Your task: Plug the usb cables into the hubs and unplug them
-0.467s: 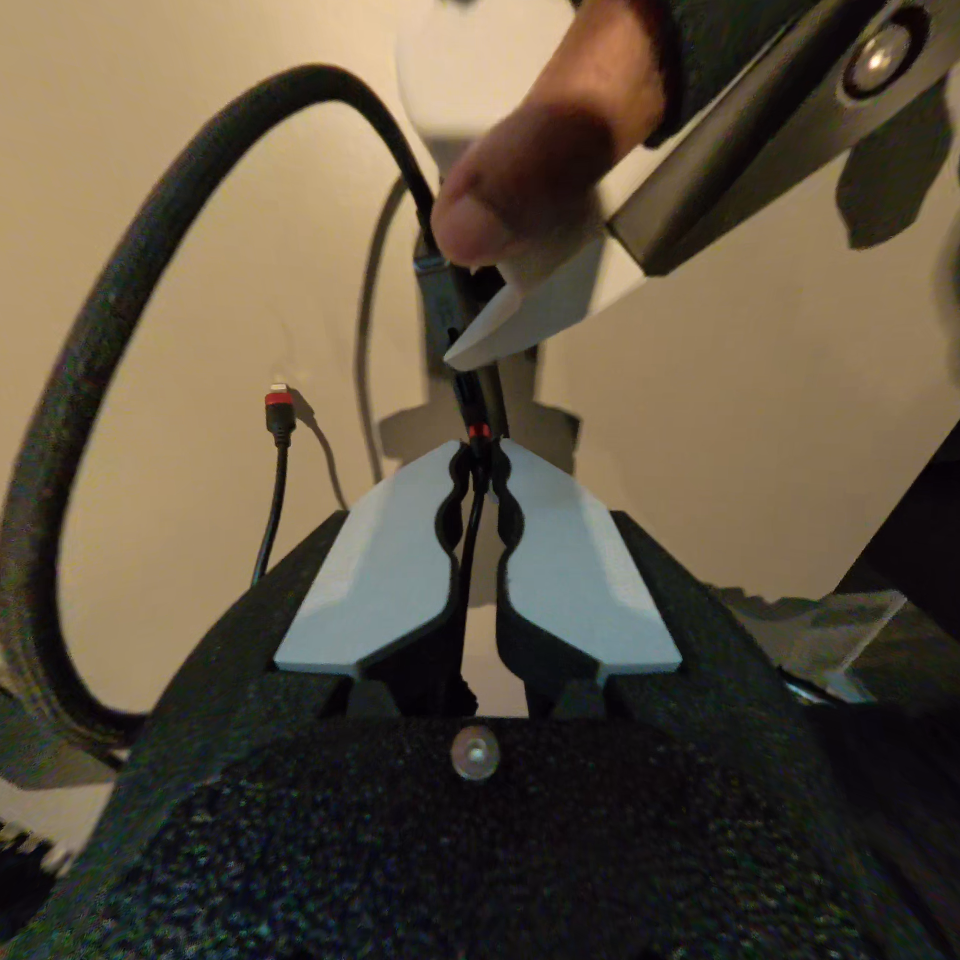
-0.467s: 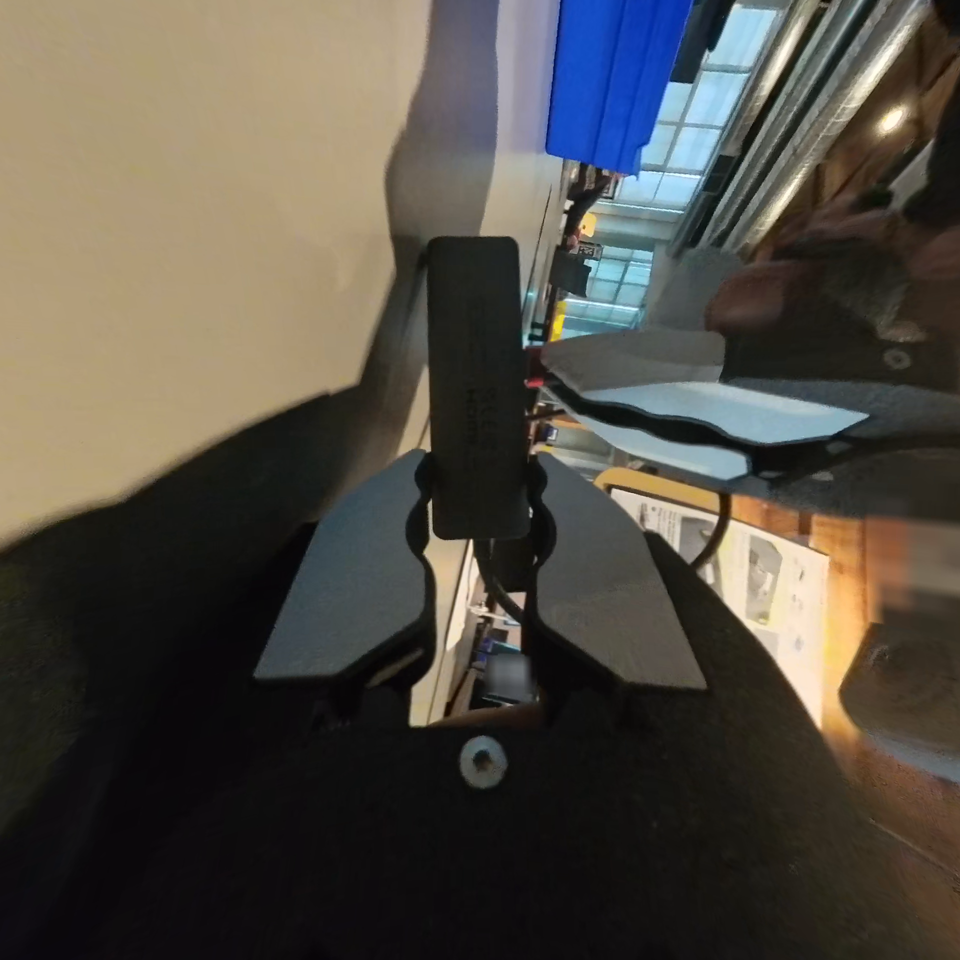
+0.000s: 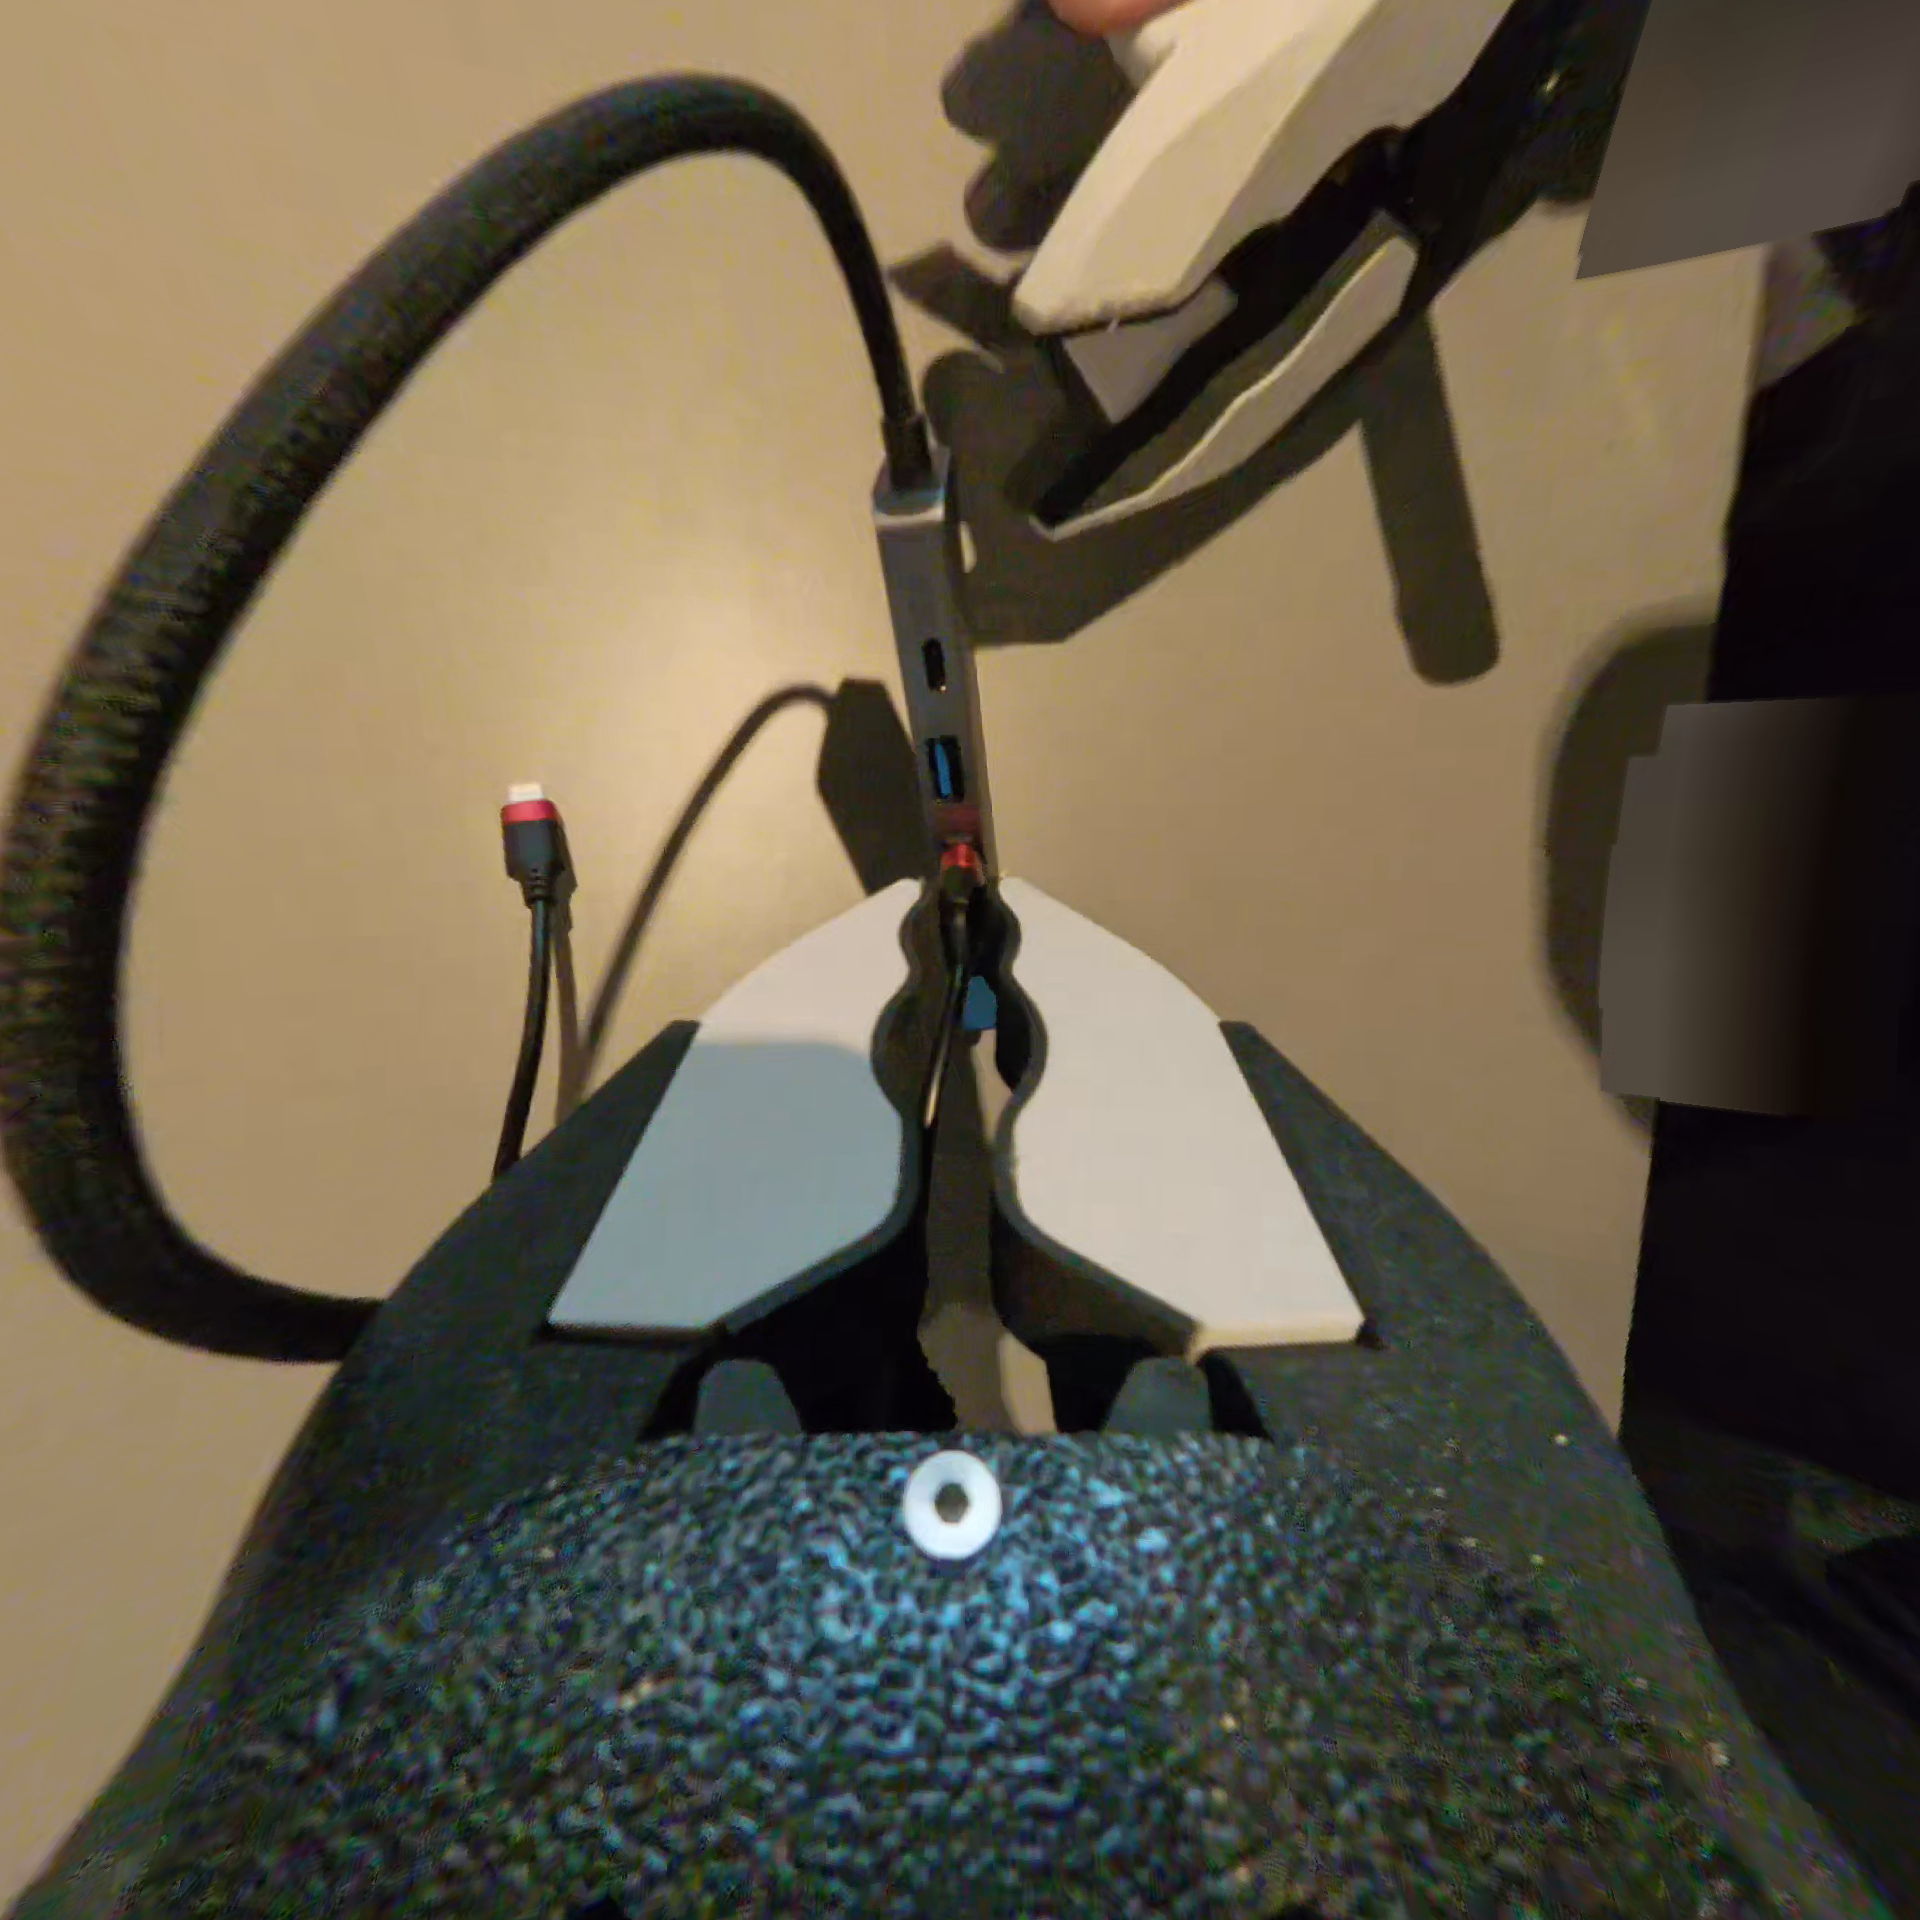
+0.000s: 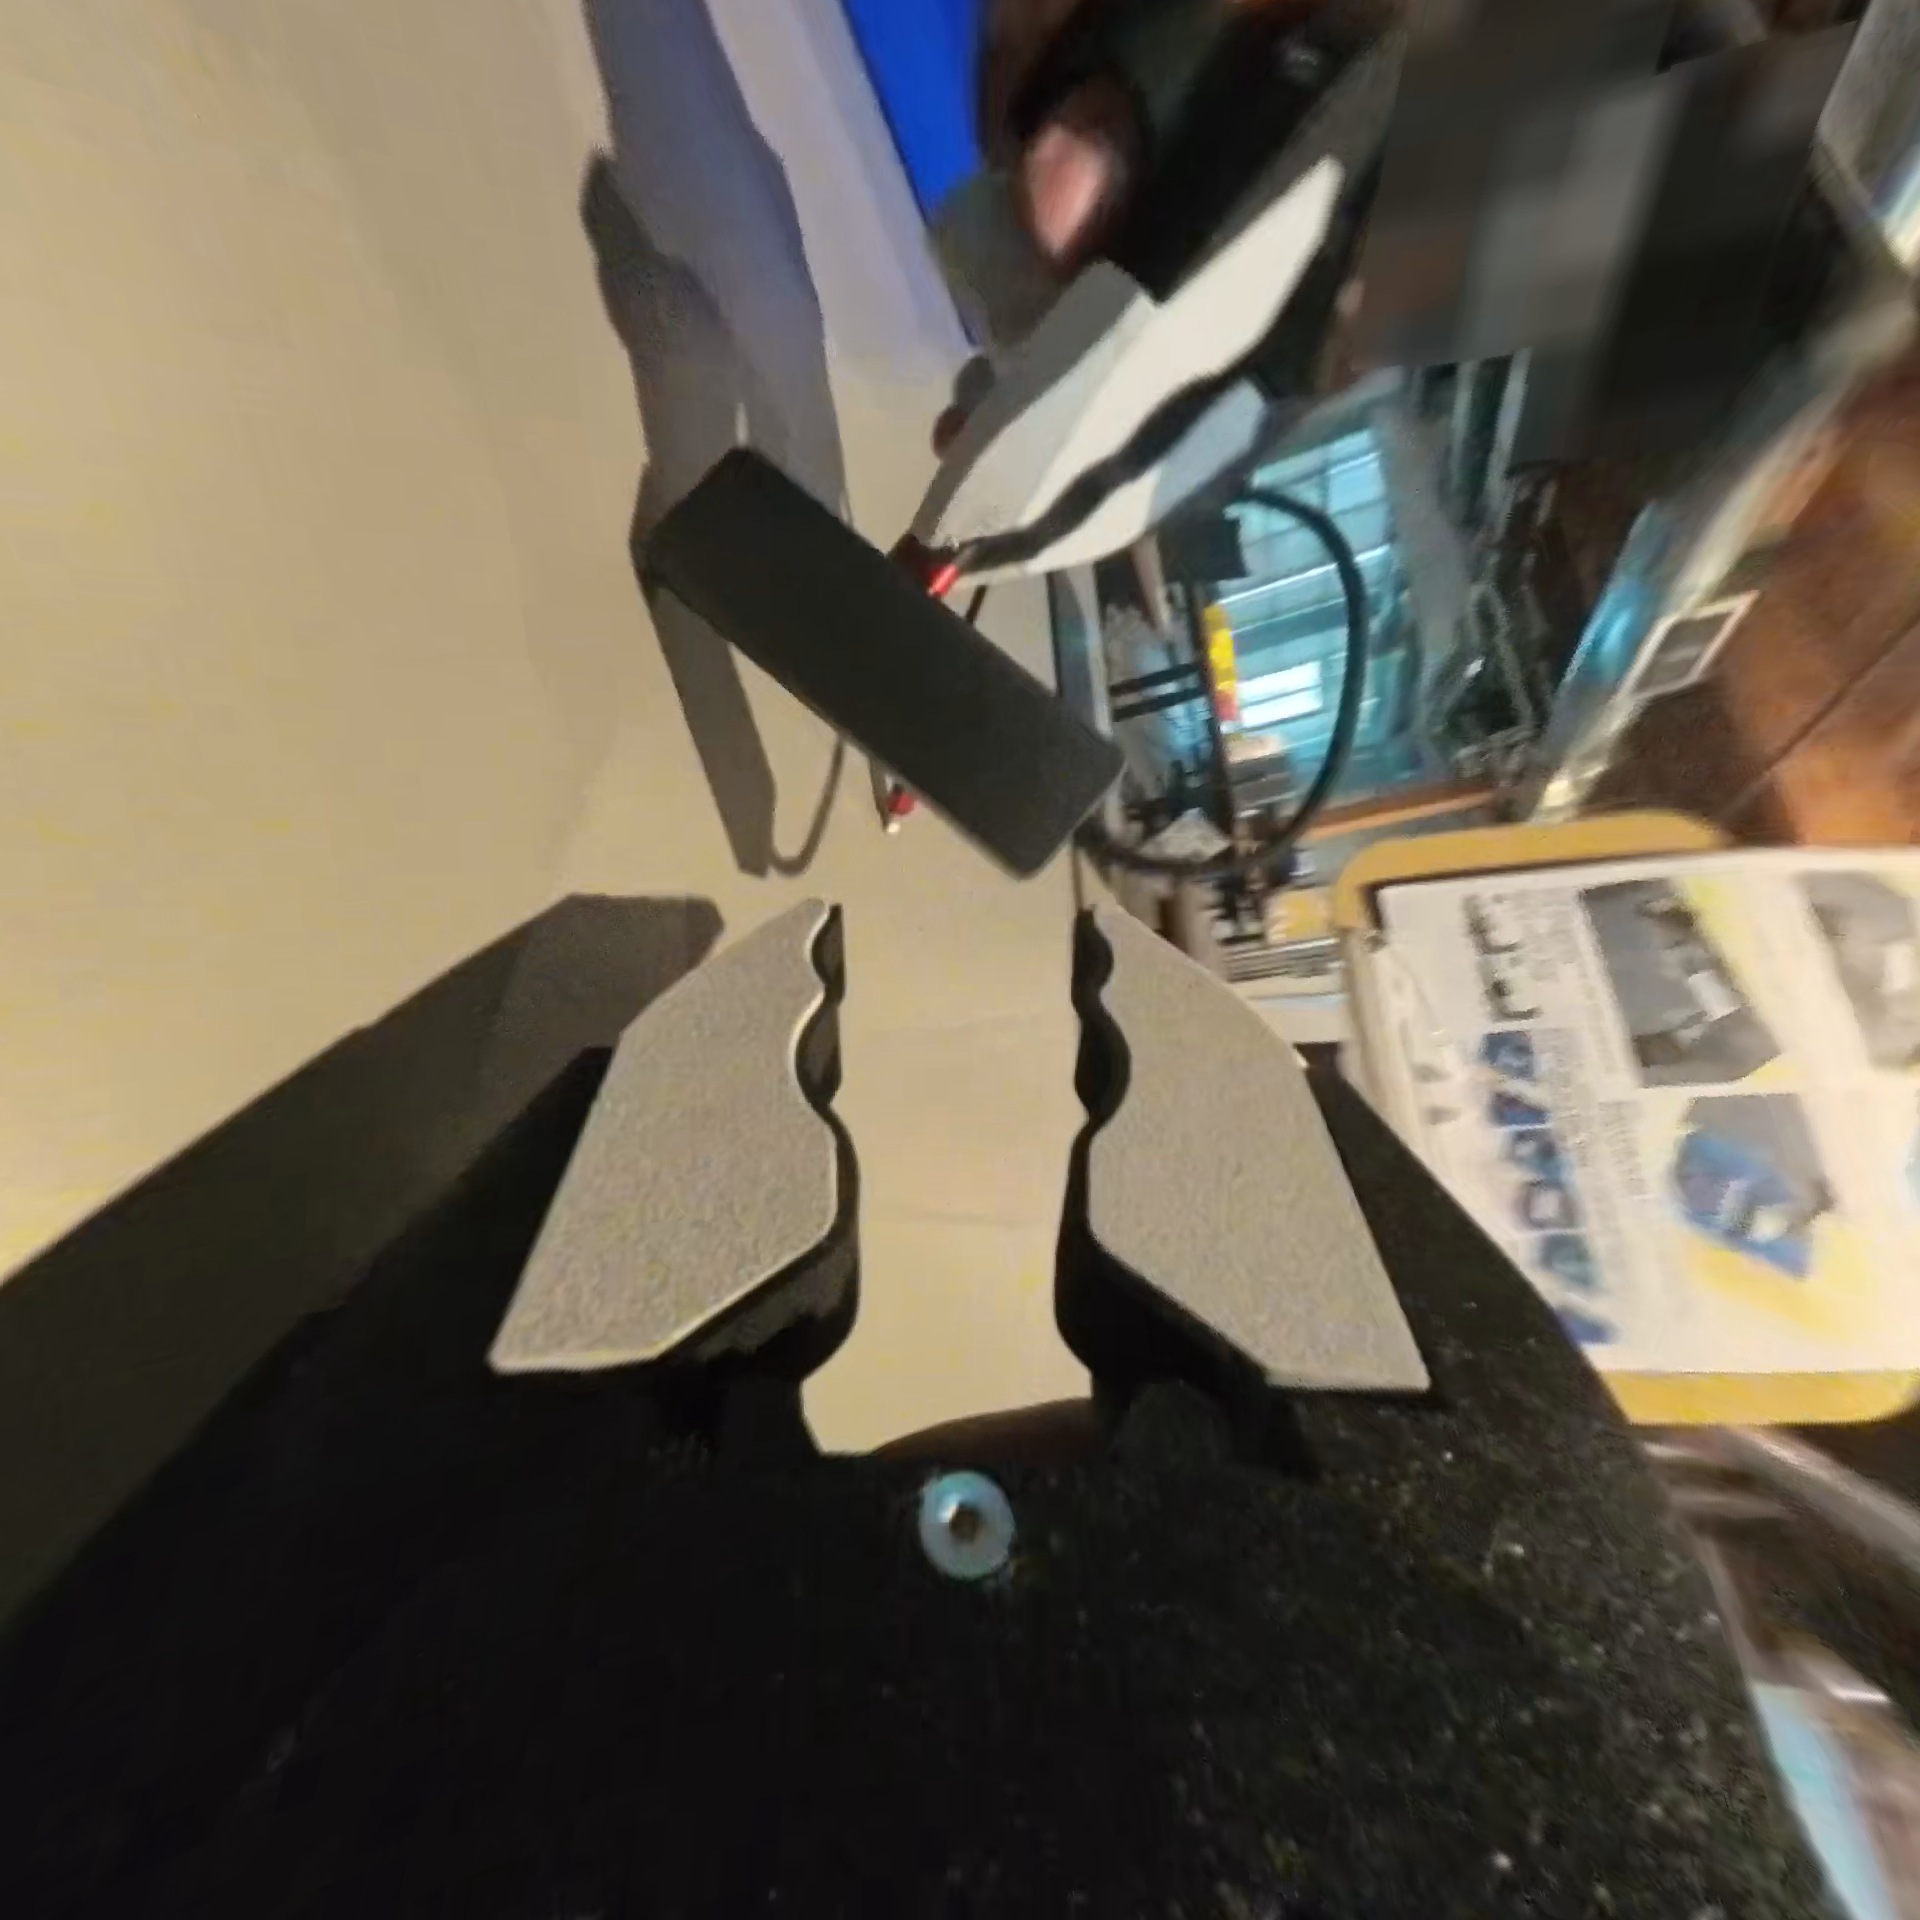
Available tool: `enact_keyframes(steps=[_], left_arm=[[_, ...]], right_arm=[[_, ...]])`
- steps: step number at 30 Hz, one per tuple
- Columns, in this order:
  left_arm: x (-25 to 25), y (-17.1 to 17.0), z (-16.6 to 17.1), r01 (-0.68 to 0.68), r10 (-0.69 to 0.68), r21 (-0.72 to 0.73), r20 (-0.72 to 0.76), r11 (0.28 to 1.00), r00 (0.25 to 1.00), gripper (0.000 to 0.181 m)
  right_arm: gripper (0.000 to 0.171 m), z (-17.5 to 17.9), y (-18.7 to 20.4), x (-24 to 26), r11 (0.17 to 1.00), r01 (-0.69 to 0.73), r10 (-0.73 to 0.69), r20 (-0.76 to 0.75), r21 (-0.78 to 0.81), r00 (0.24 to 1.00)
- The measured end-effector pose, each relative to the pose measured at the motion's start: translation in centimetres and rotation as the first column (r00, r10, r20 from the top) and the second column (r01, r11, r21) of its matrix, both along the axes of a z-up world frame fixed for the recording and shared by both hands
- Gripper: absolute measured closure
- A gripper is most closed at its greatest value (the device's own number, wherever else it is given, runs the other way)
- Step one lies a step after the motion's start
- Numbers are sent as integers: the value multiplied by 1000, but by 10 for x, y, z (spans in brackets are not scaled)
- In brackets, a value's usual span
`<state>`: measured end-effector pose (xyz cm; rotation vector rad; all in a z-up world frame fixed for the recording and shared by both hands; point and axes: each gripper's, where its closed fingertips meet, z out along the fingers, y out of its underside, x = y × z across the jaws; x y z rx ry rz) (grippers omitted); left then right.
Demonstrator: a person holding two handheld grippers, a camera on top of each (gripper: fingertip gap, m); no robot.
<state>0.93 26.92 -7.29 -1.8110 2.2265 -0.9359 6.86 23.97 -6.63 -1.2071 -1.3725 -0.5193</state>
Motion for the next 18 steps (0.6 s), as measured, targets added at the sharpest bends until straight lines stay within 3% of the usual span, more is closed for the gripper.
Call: enact_keyframes(steps=[1, 5, 9, 11, 14, 18], left_arm=[[-1, 4, 0, -36, 38, -45, 54, 998, 998, 174], [2, 20, 9, -123, 199, -238, 327, 963, 924, 174], [9, 28, 25, -123, 325, -393, 502, 911, 802, 174], [15, 27, 30, -118, 362, -441, 525, 890, 770, 174], [24, 14, 28, -88, 340, -447, 522, 890, 782, 174], [24, 10, 30, -75, 330, -443, 532, 893, 780, 174]], right_arm=[[129, 1, 0, 3, 998, 1, -5, -74, -64, 997], [123, -4, 8, 9, 920, -6, -144, -352, -391, 925], [127, -7, 7, -4, 755, -185, -286, -570, -629, 770], [128, -1, 7, -11, 712, -264, -318, -633, -651, 706], [130, 8, 6, -21, 631, -397, -380, -712, -666, 590], [130, 11, 12, -16, 615, -422, -436, -733, -666, 521]])
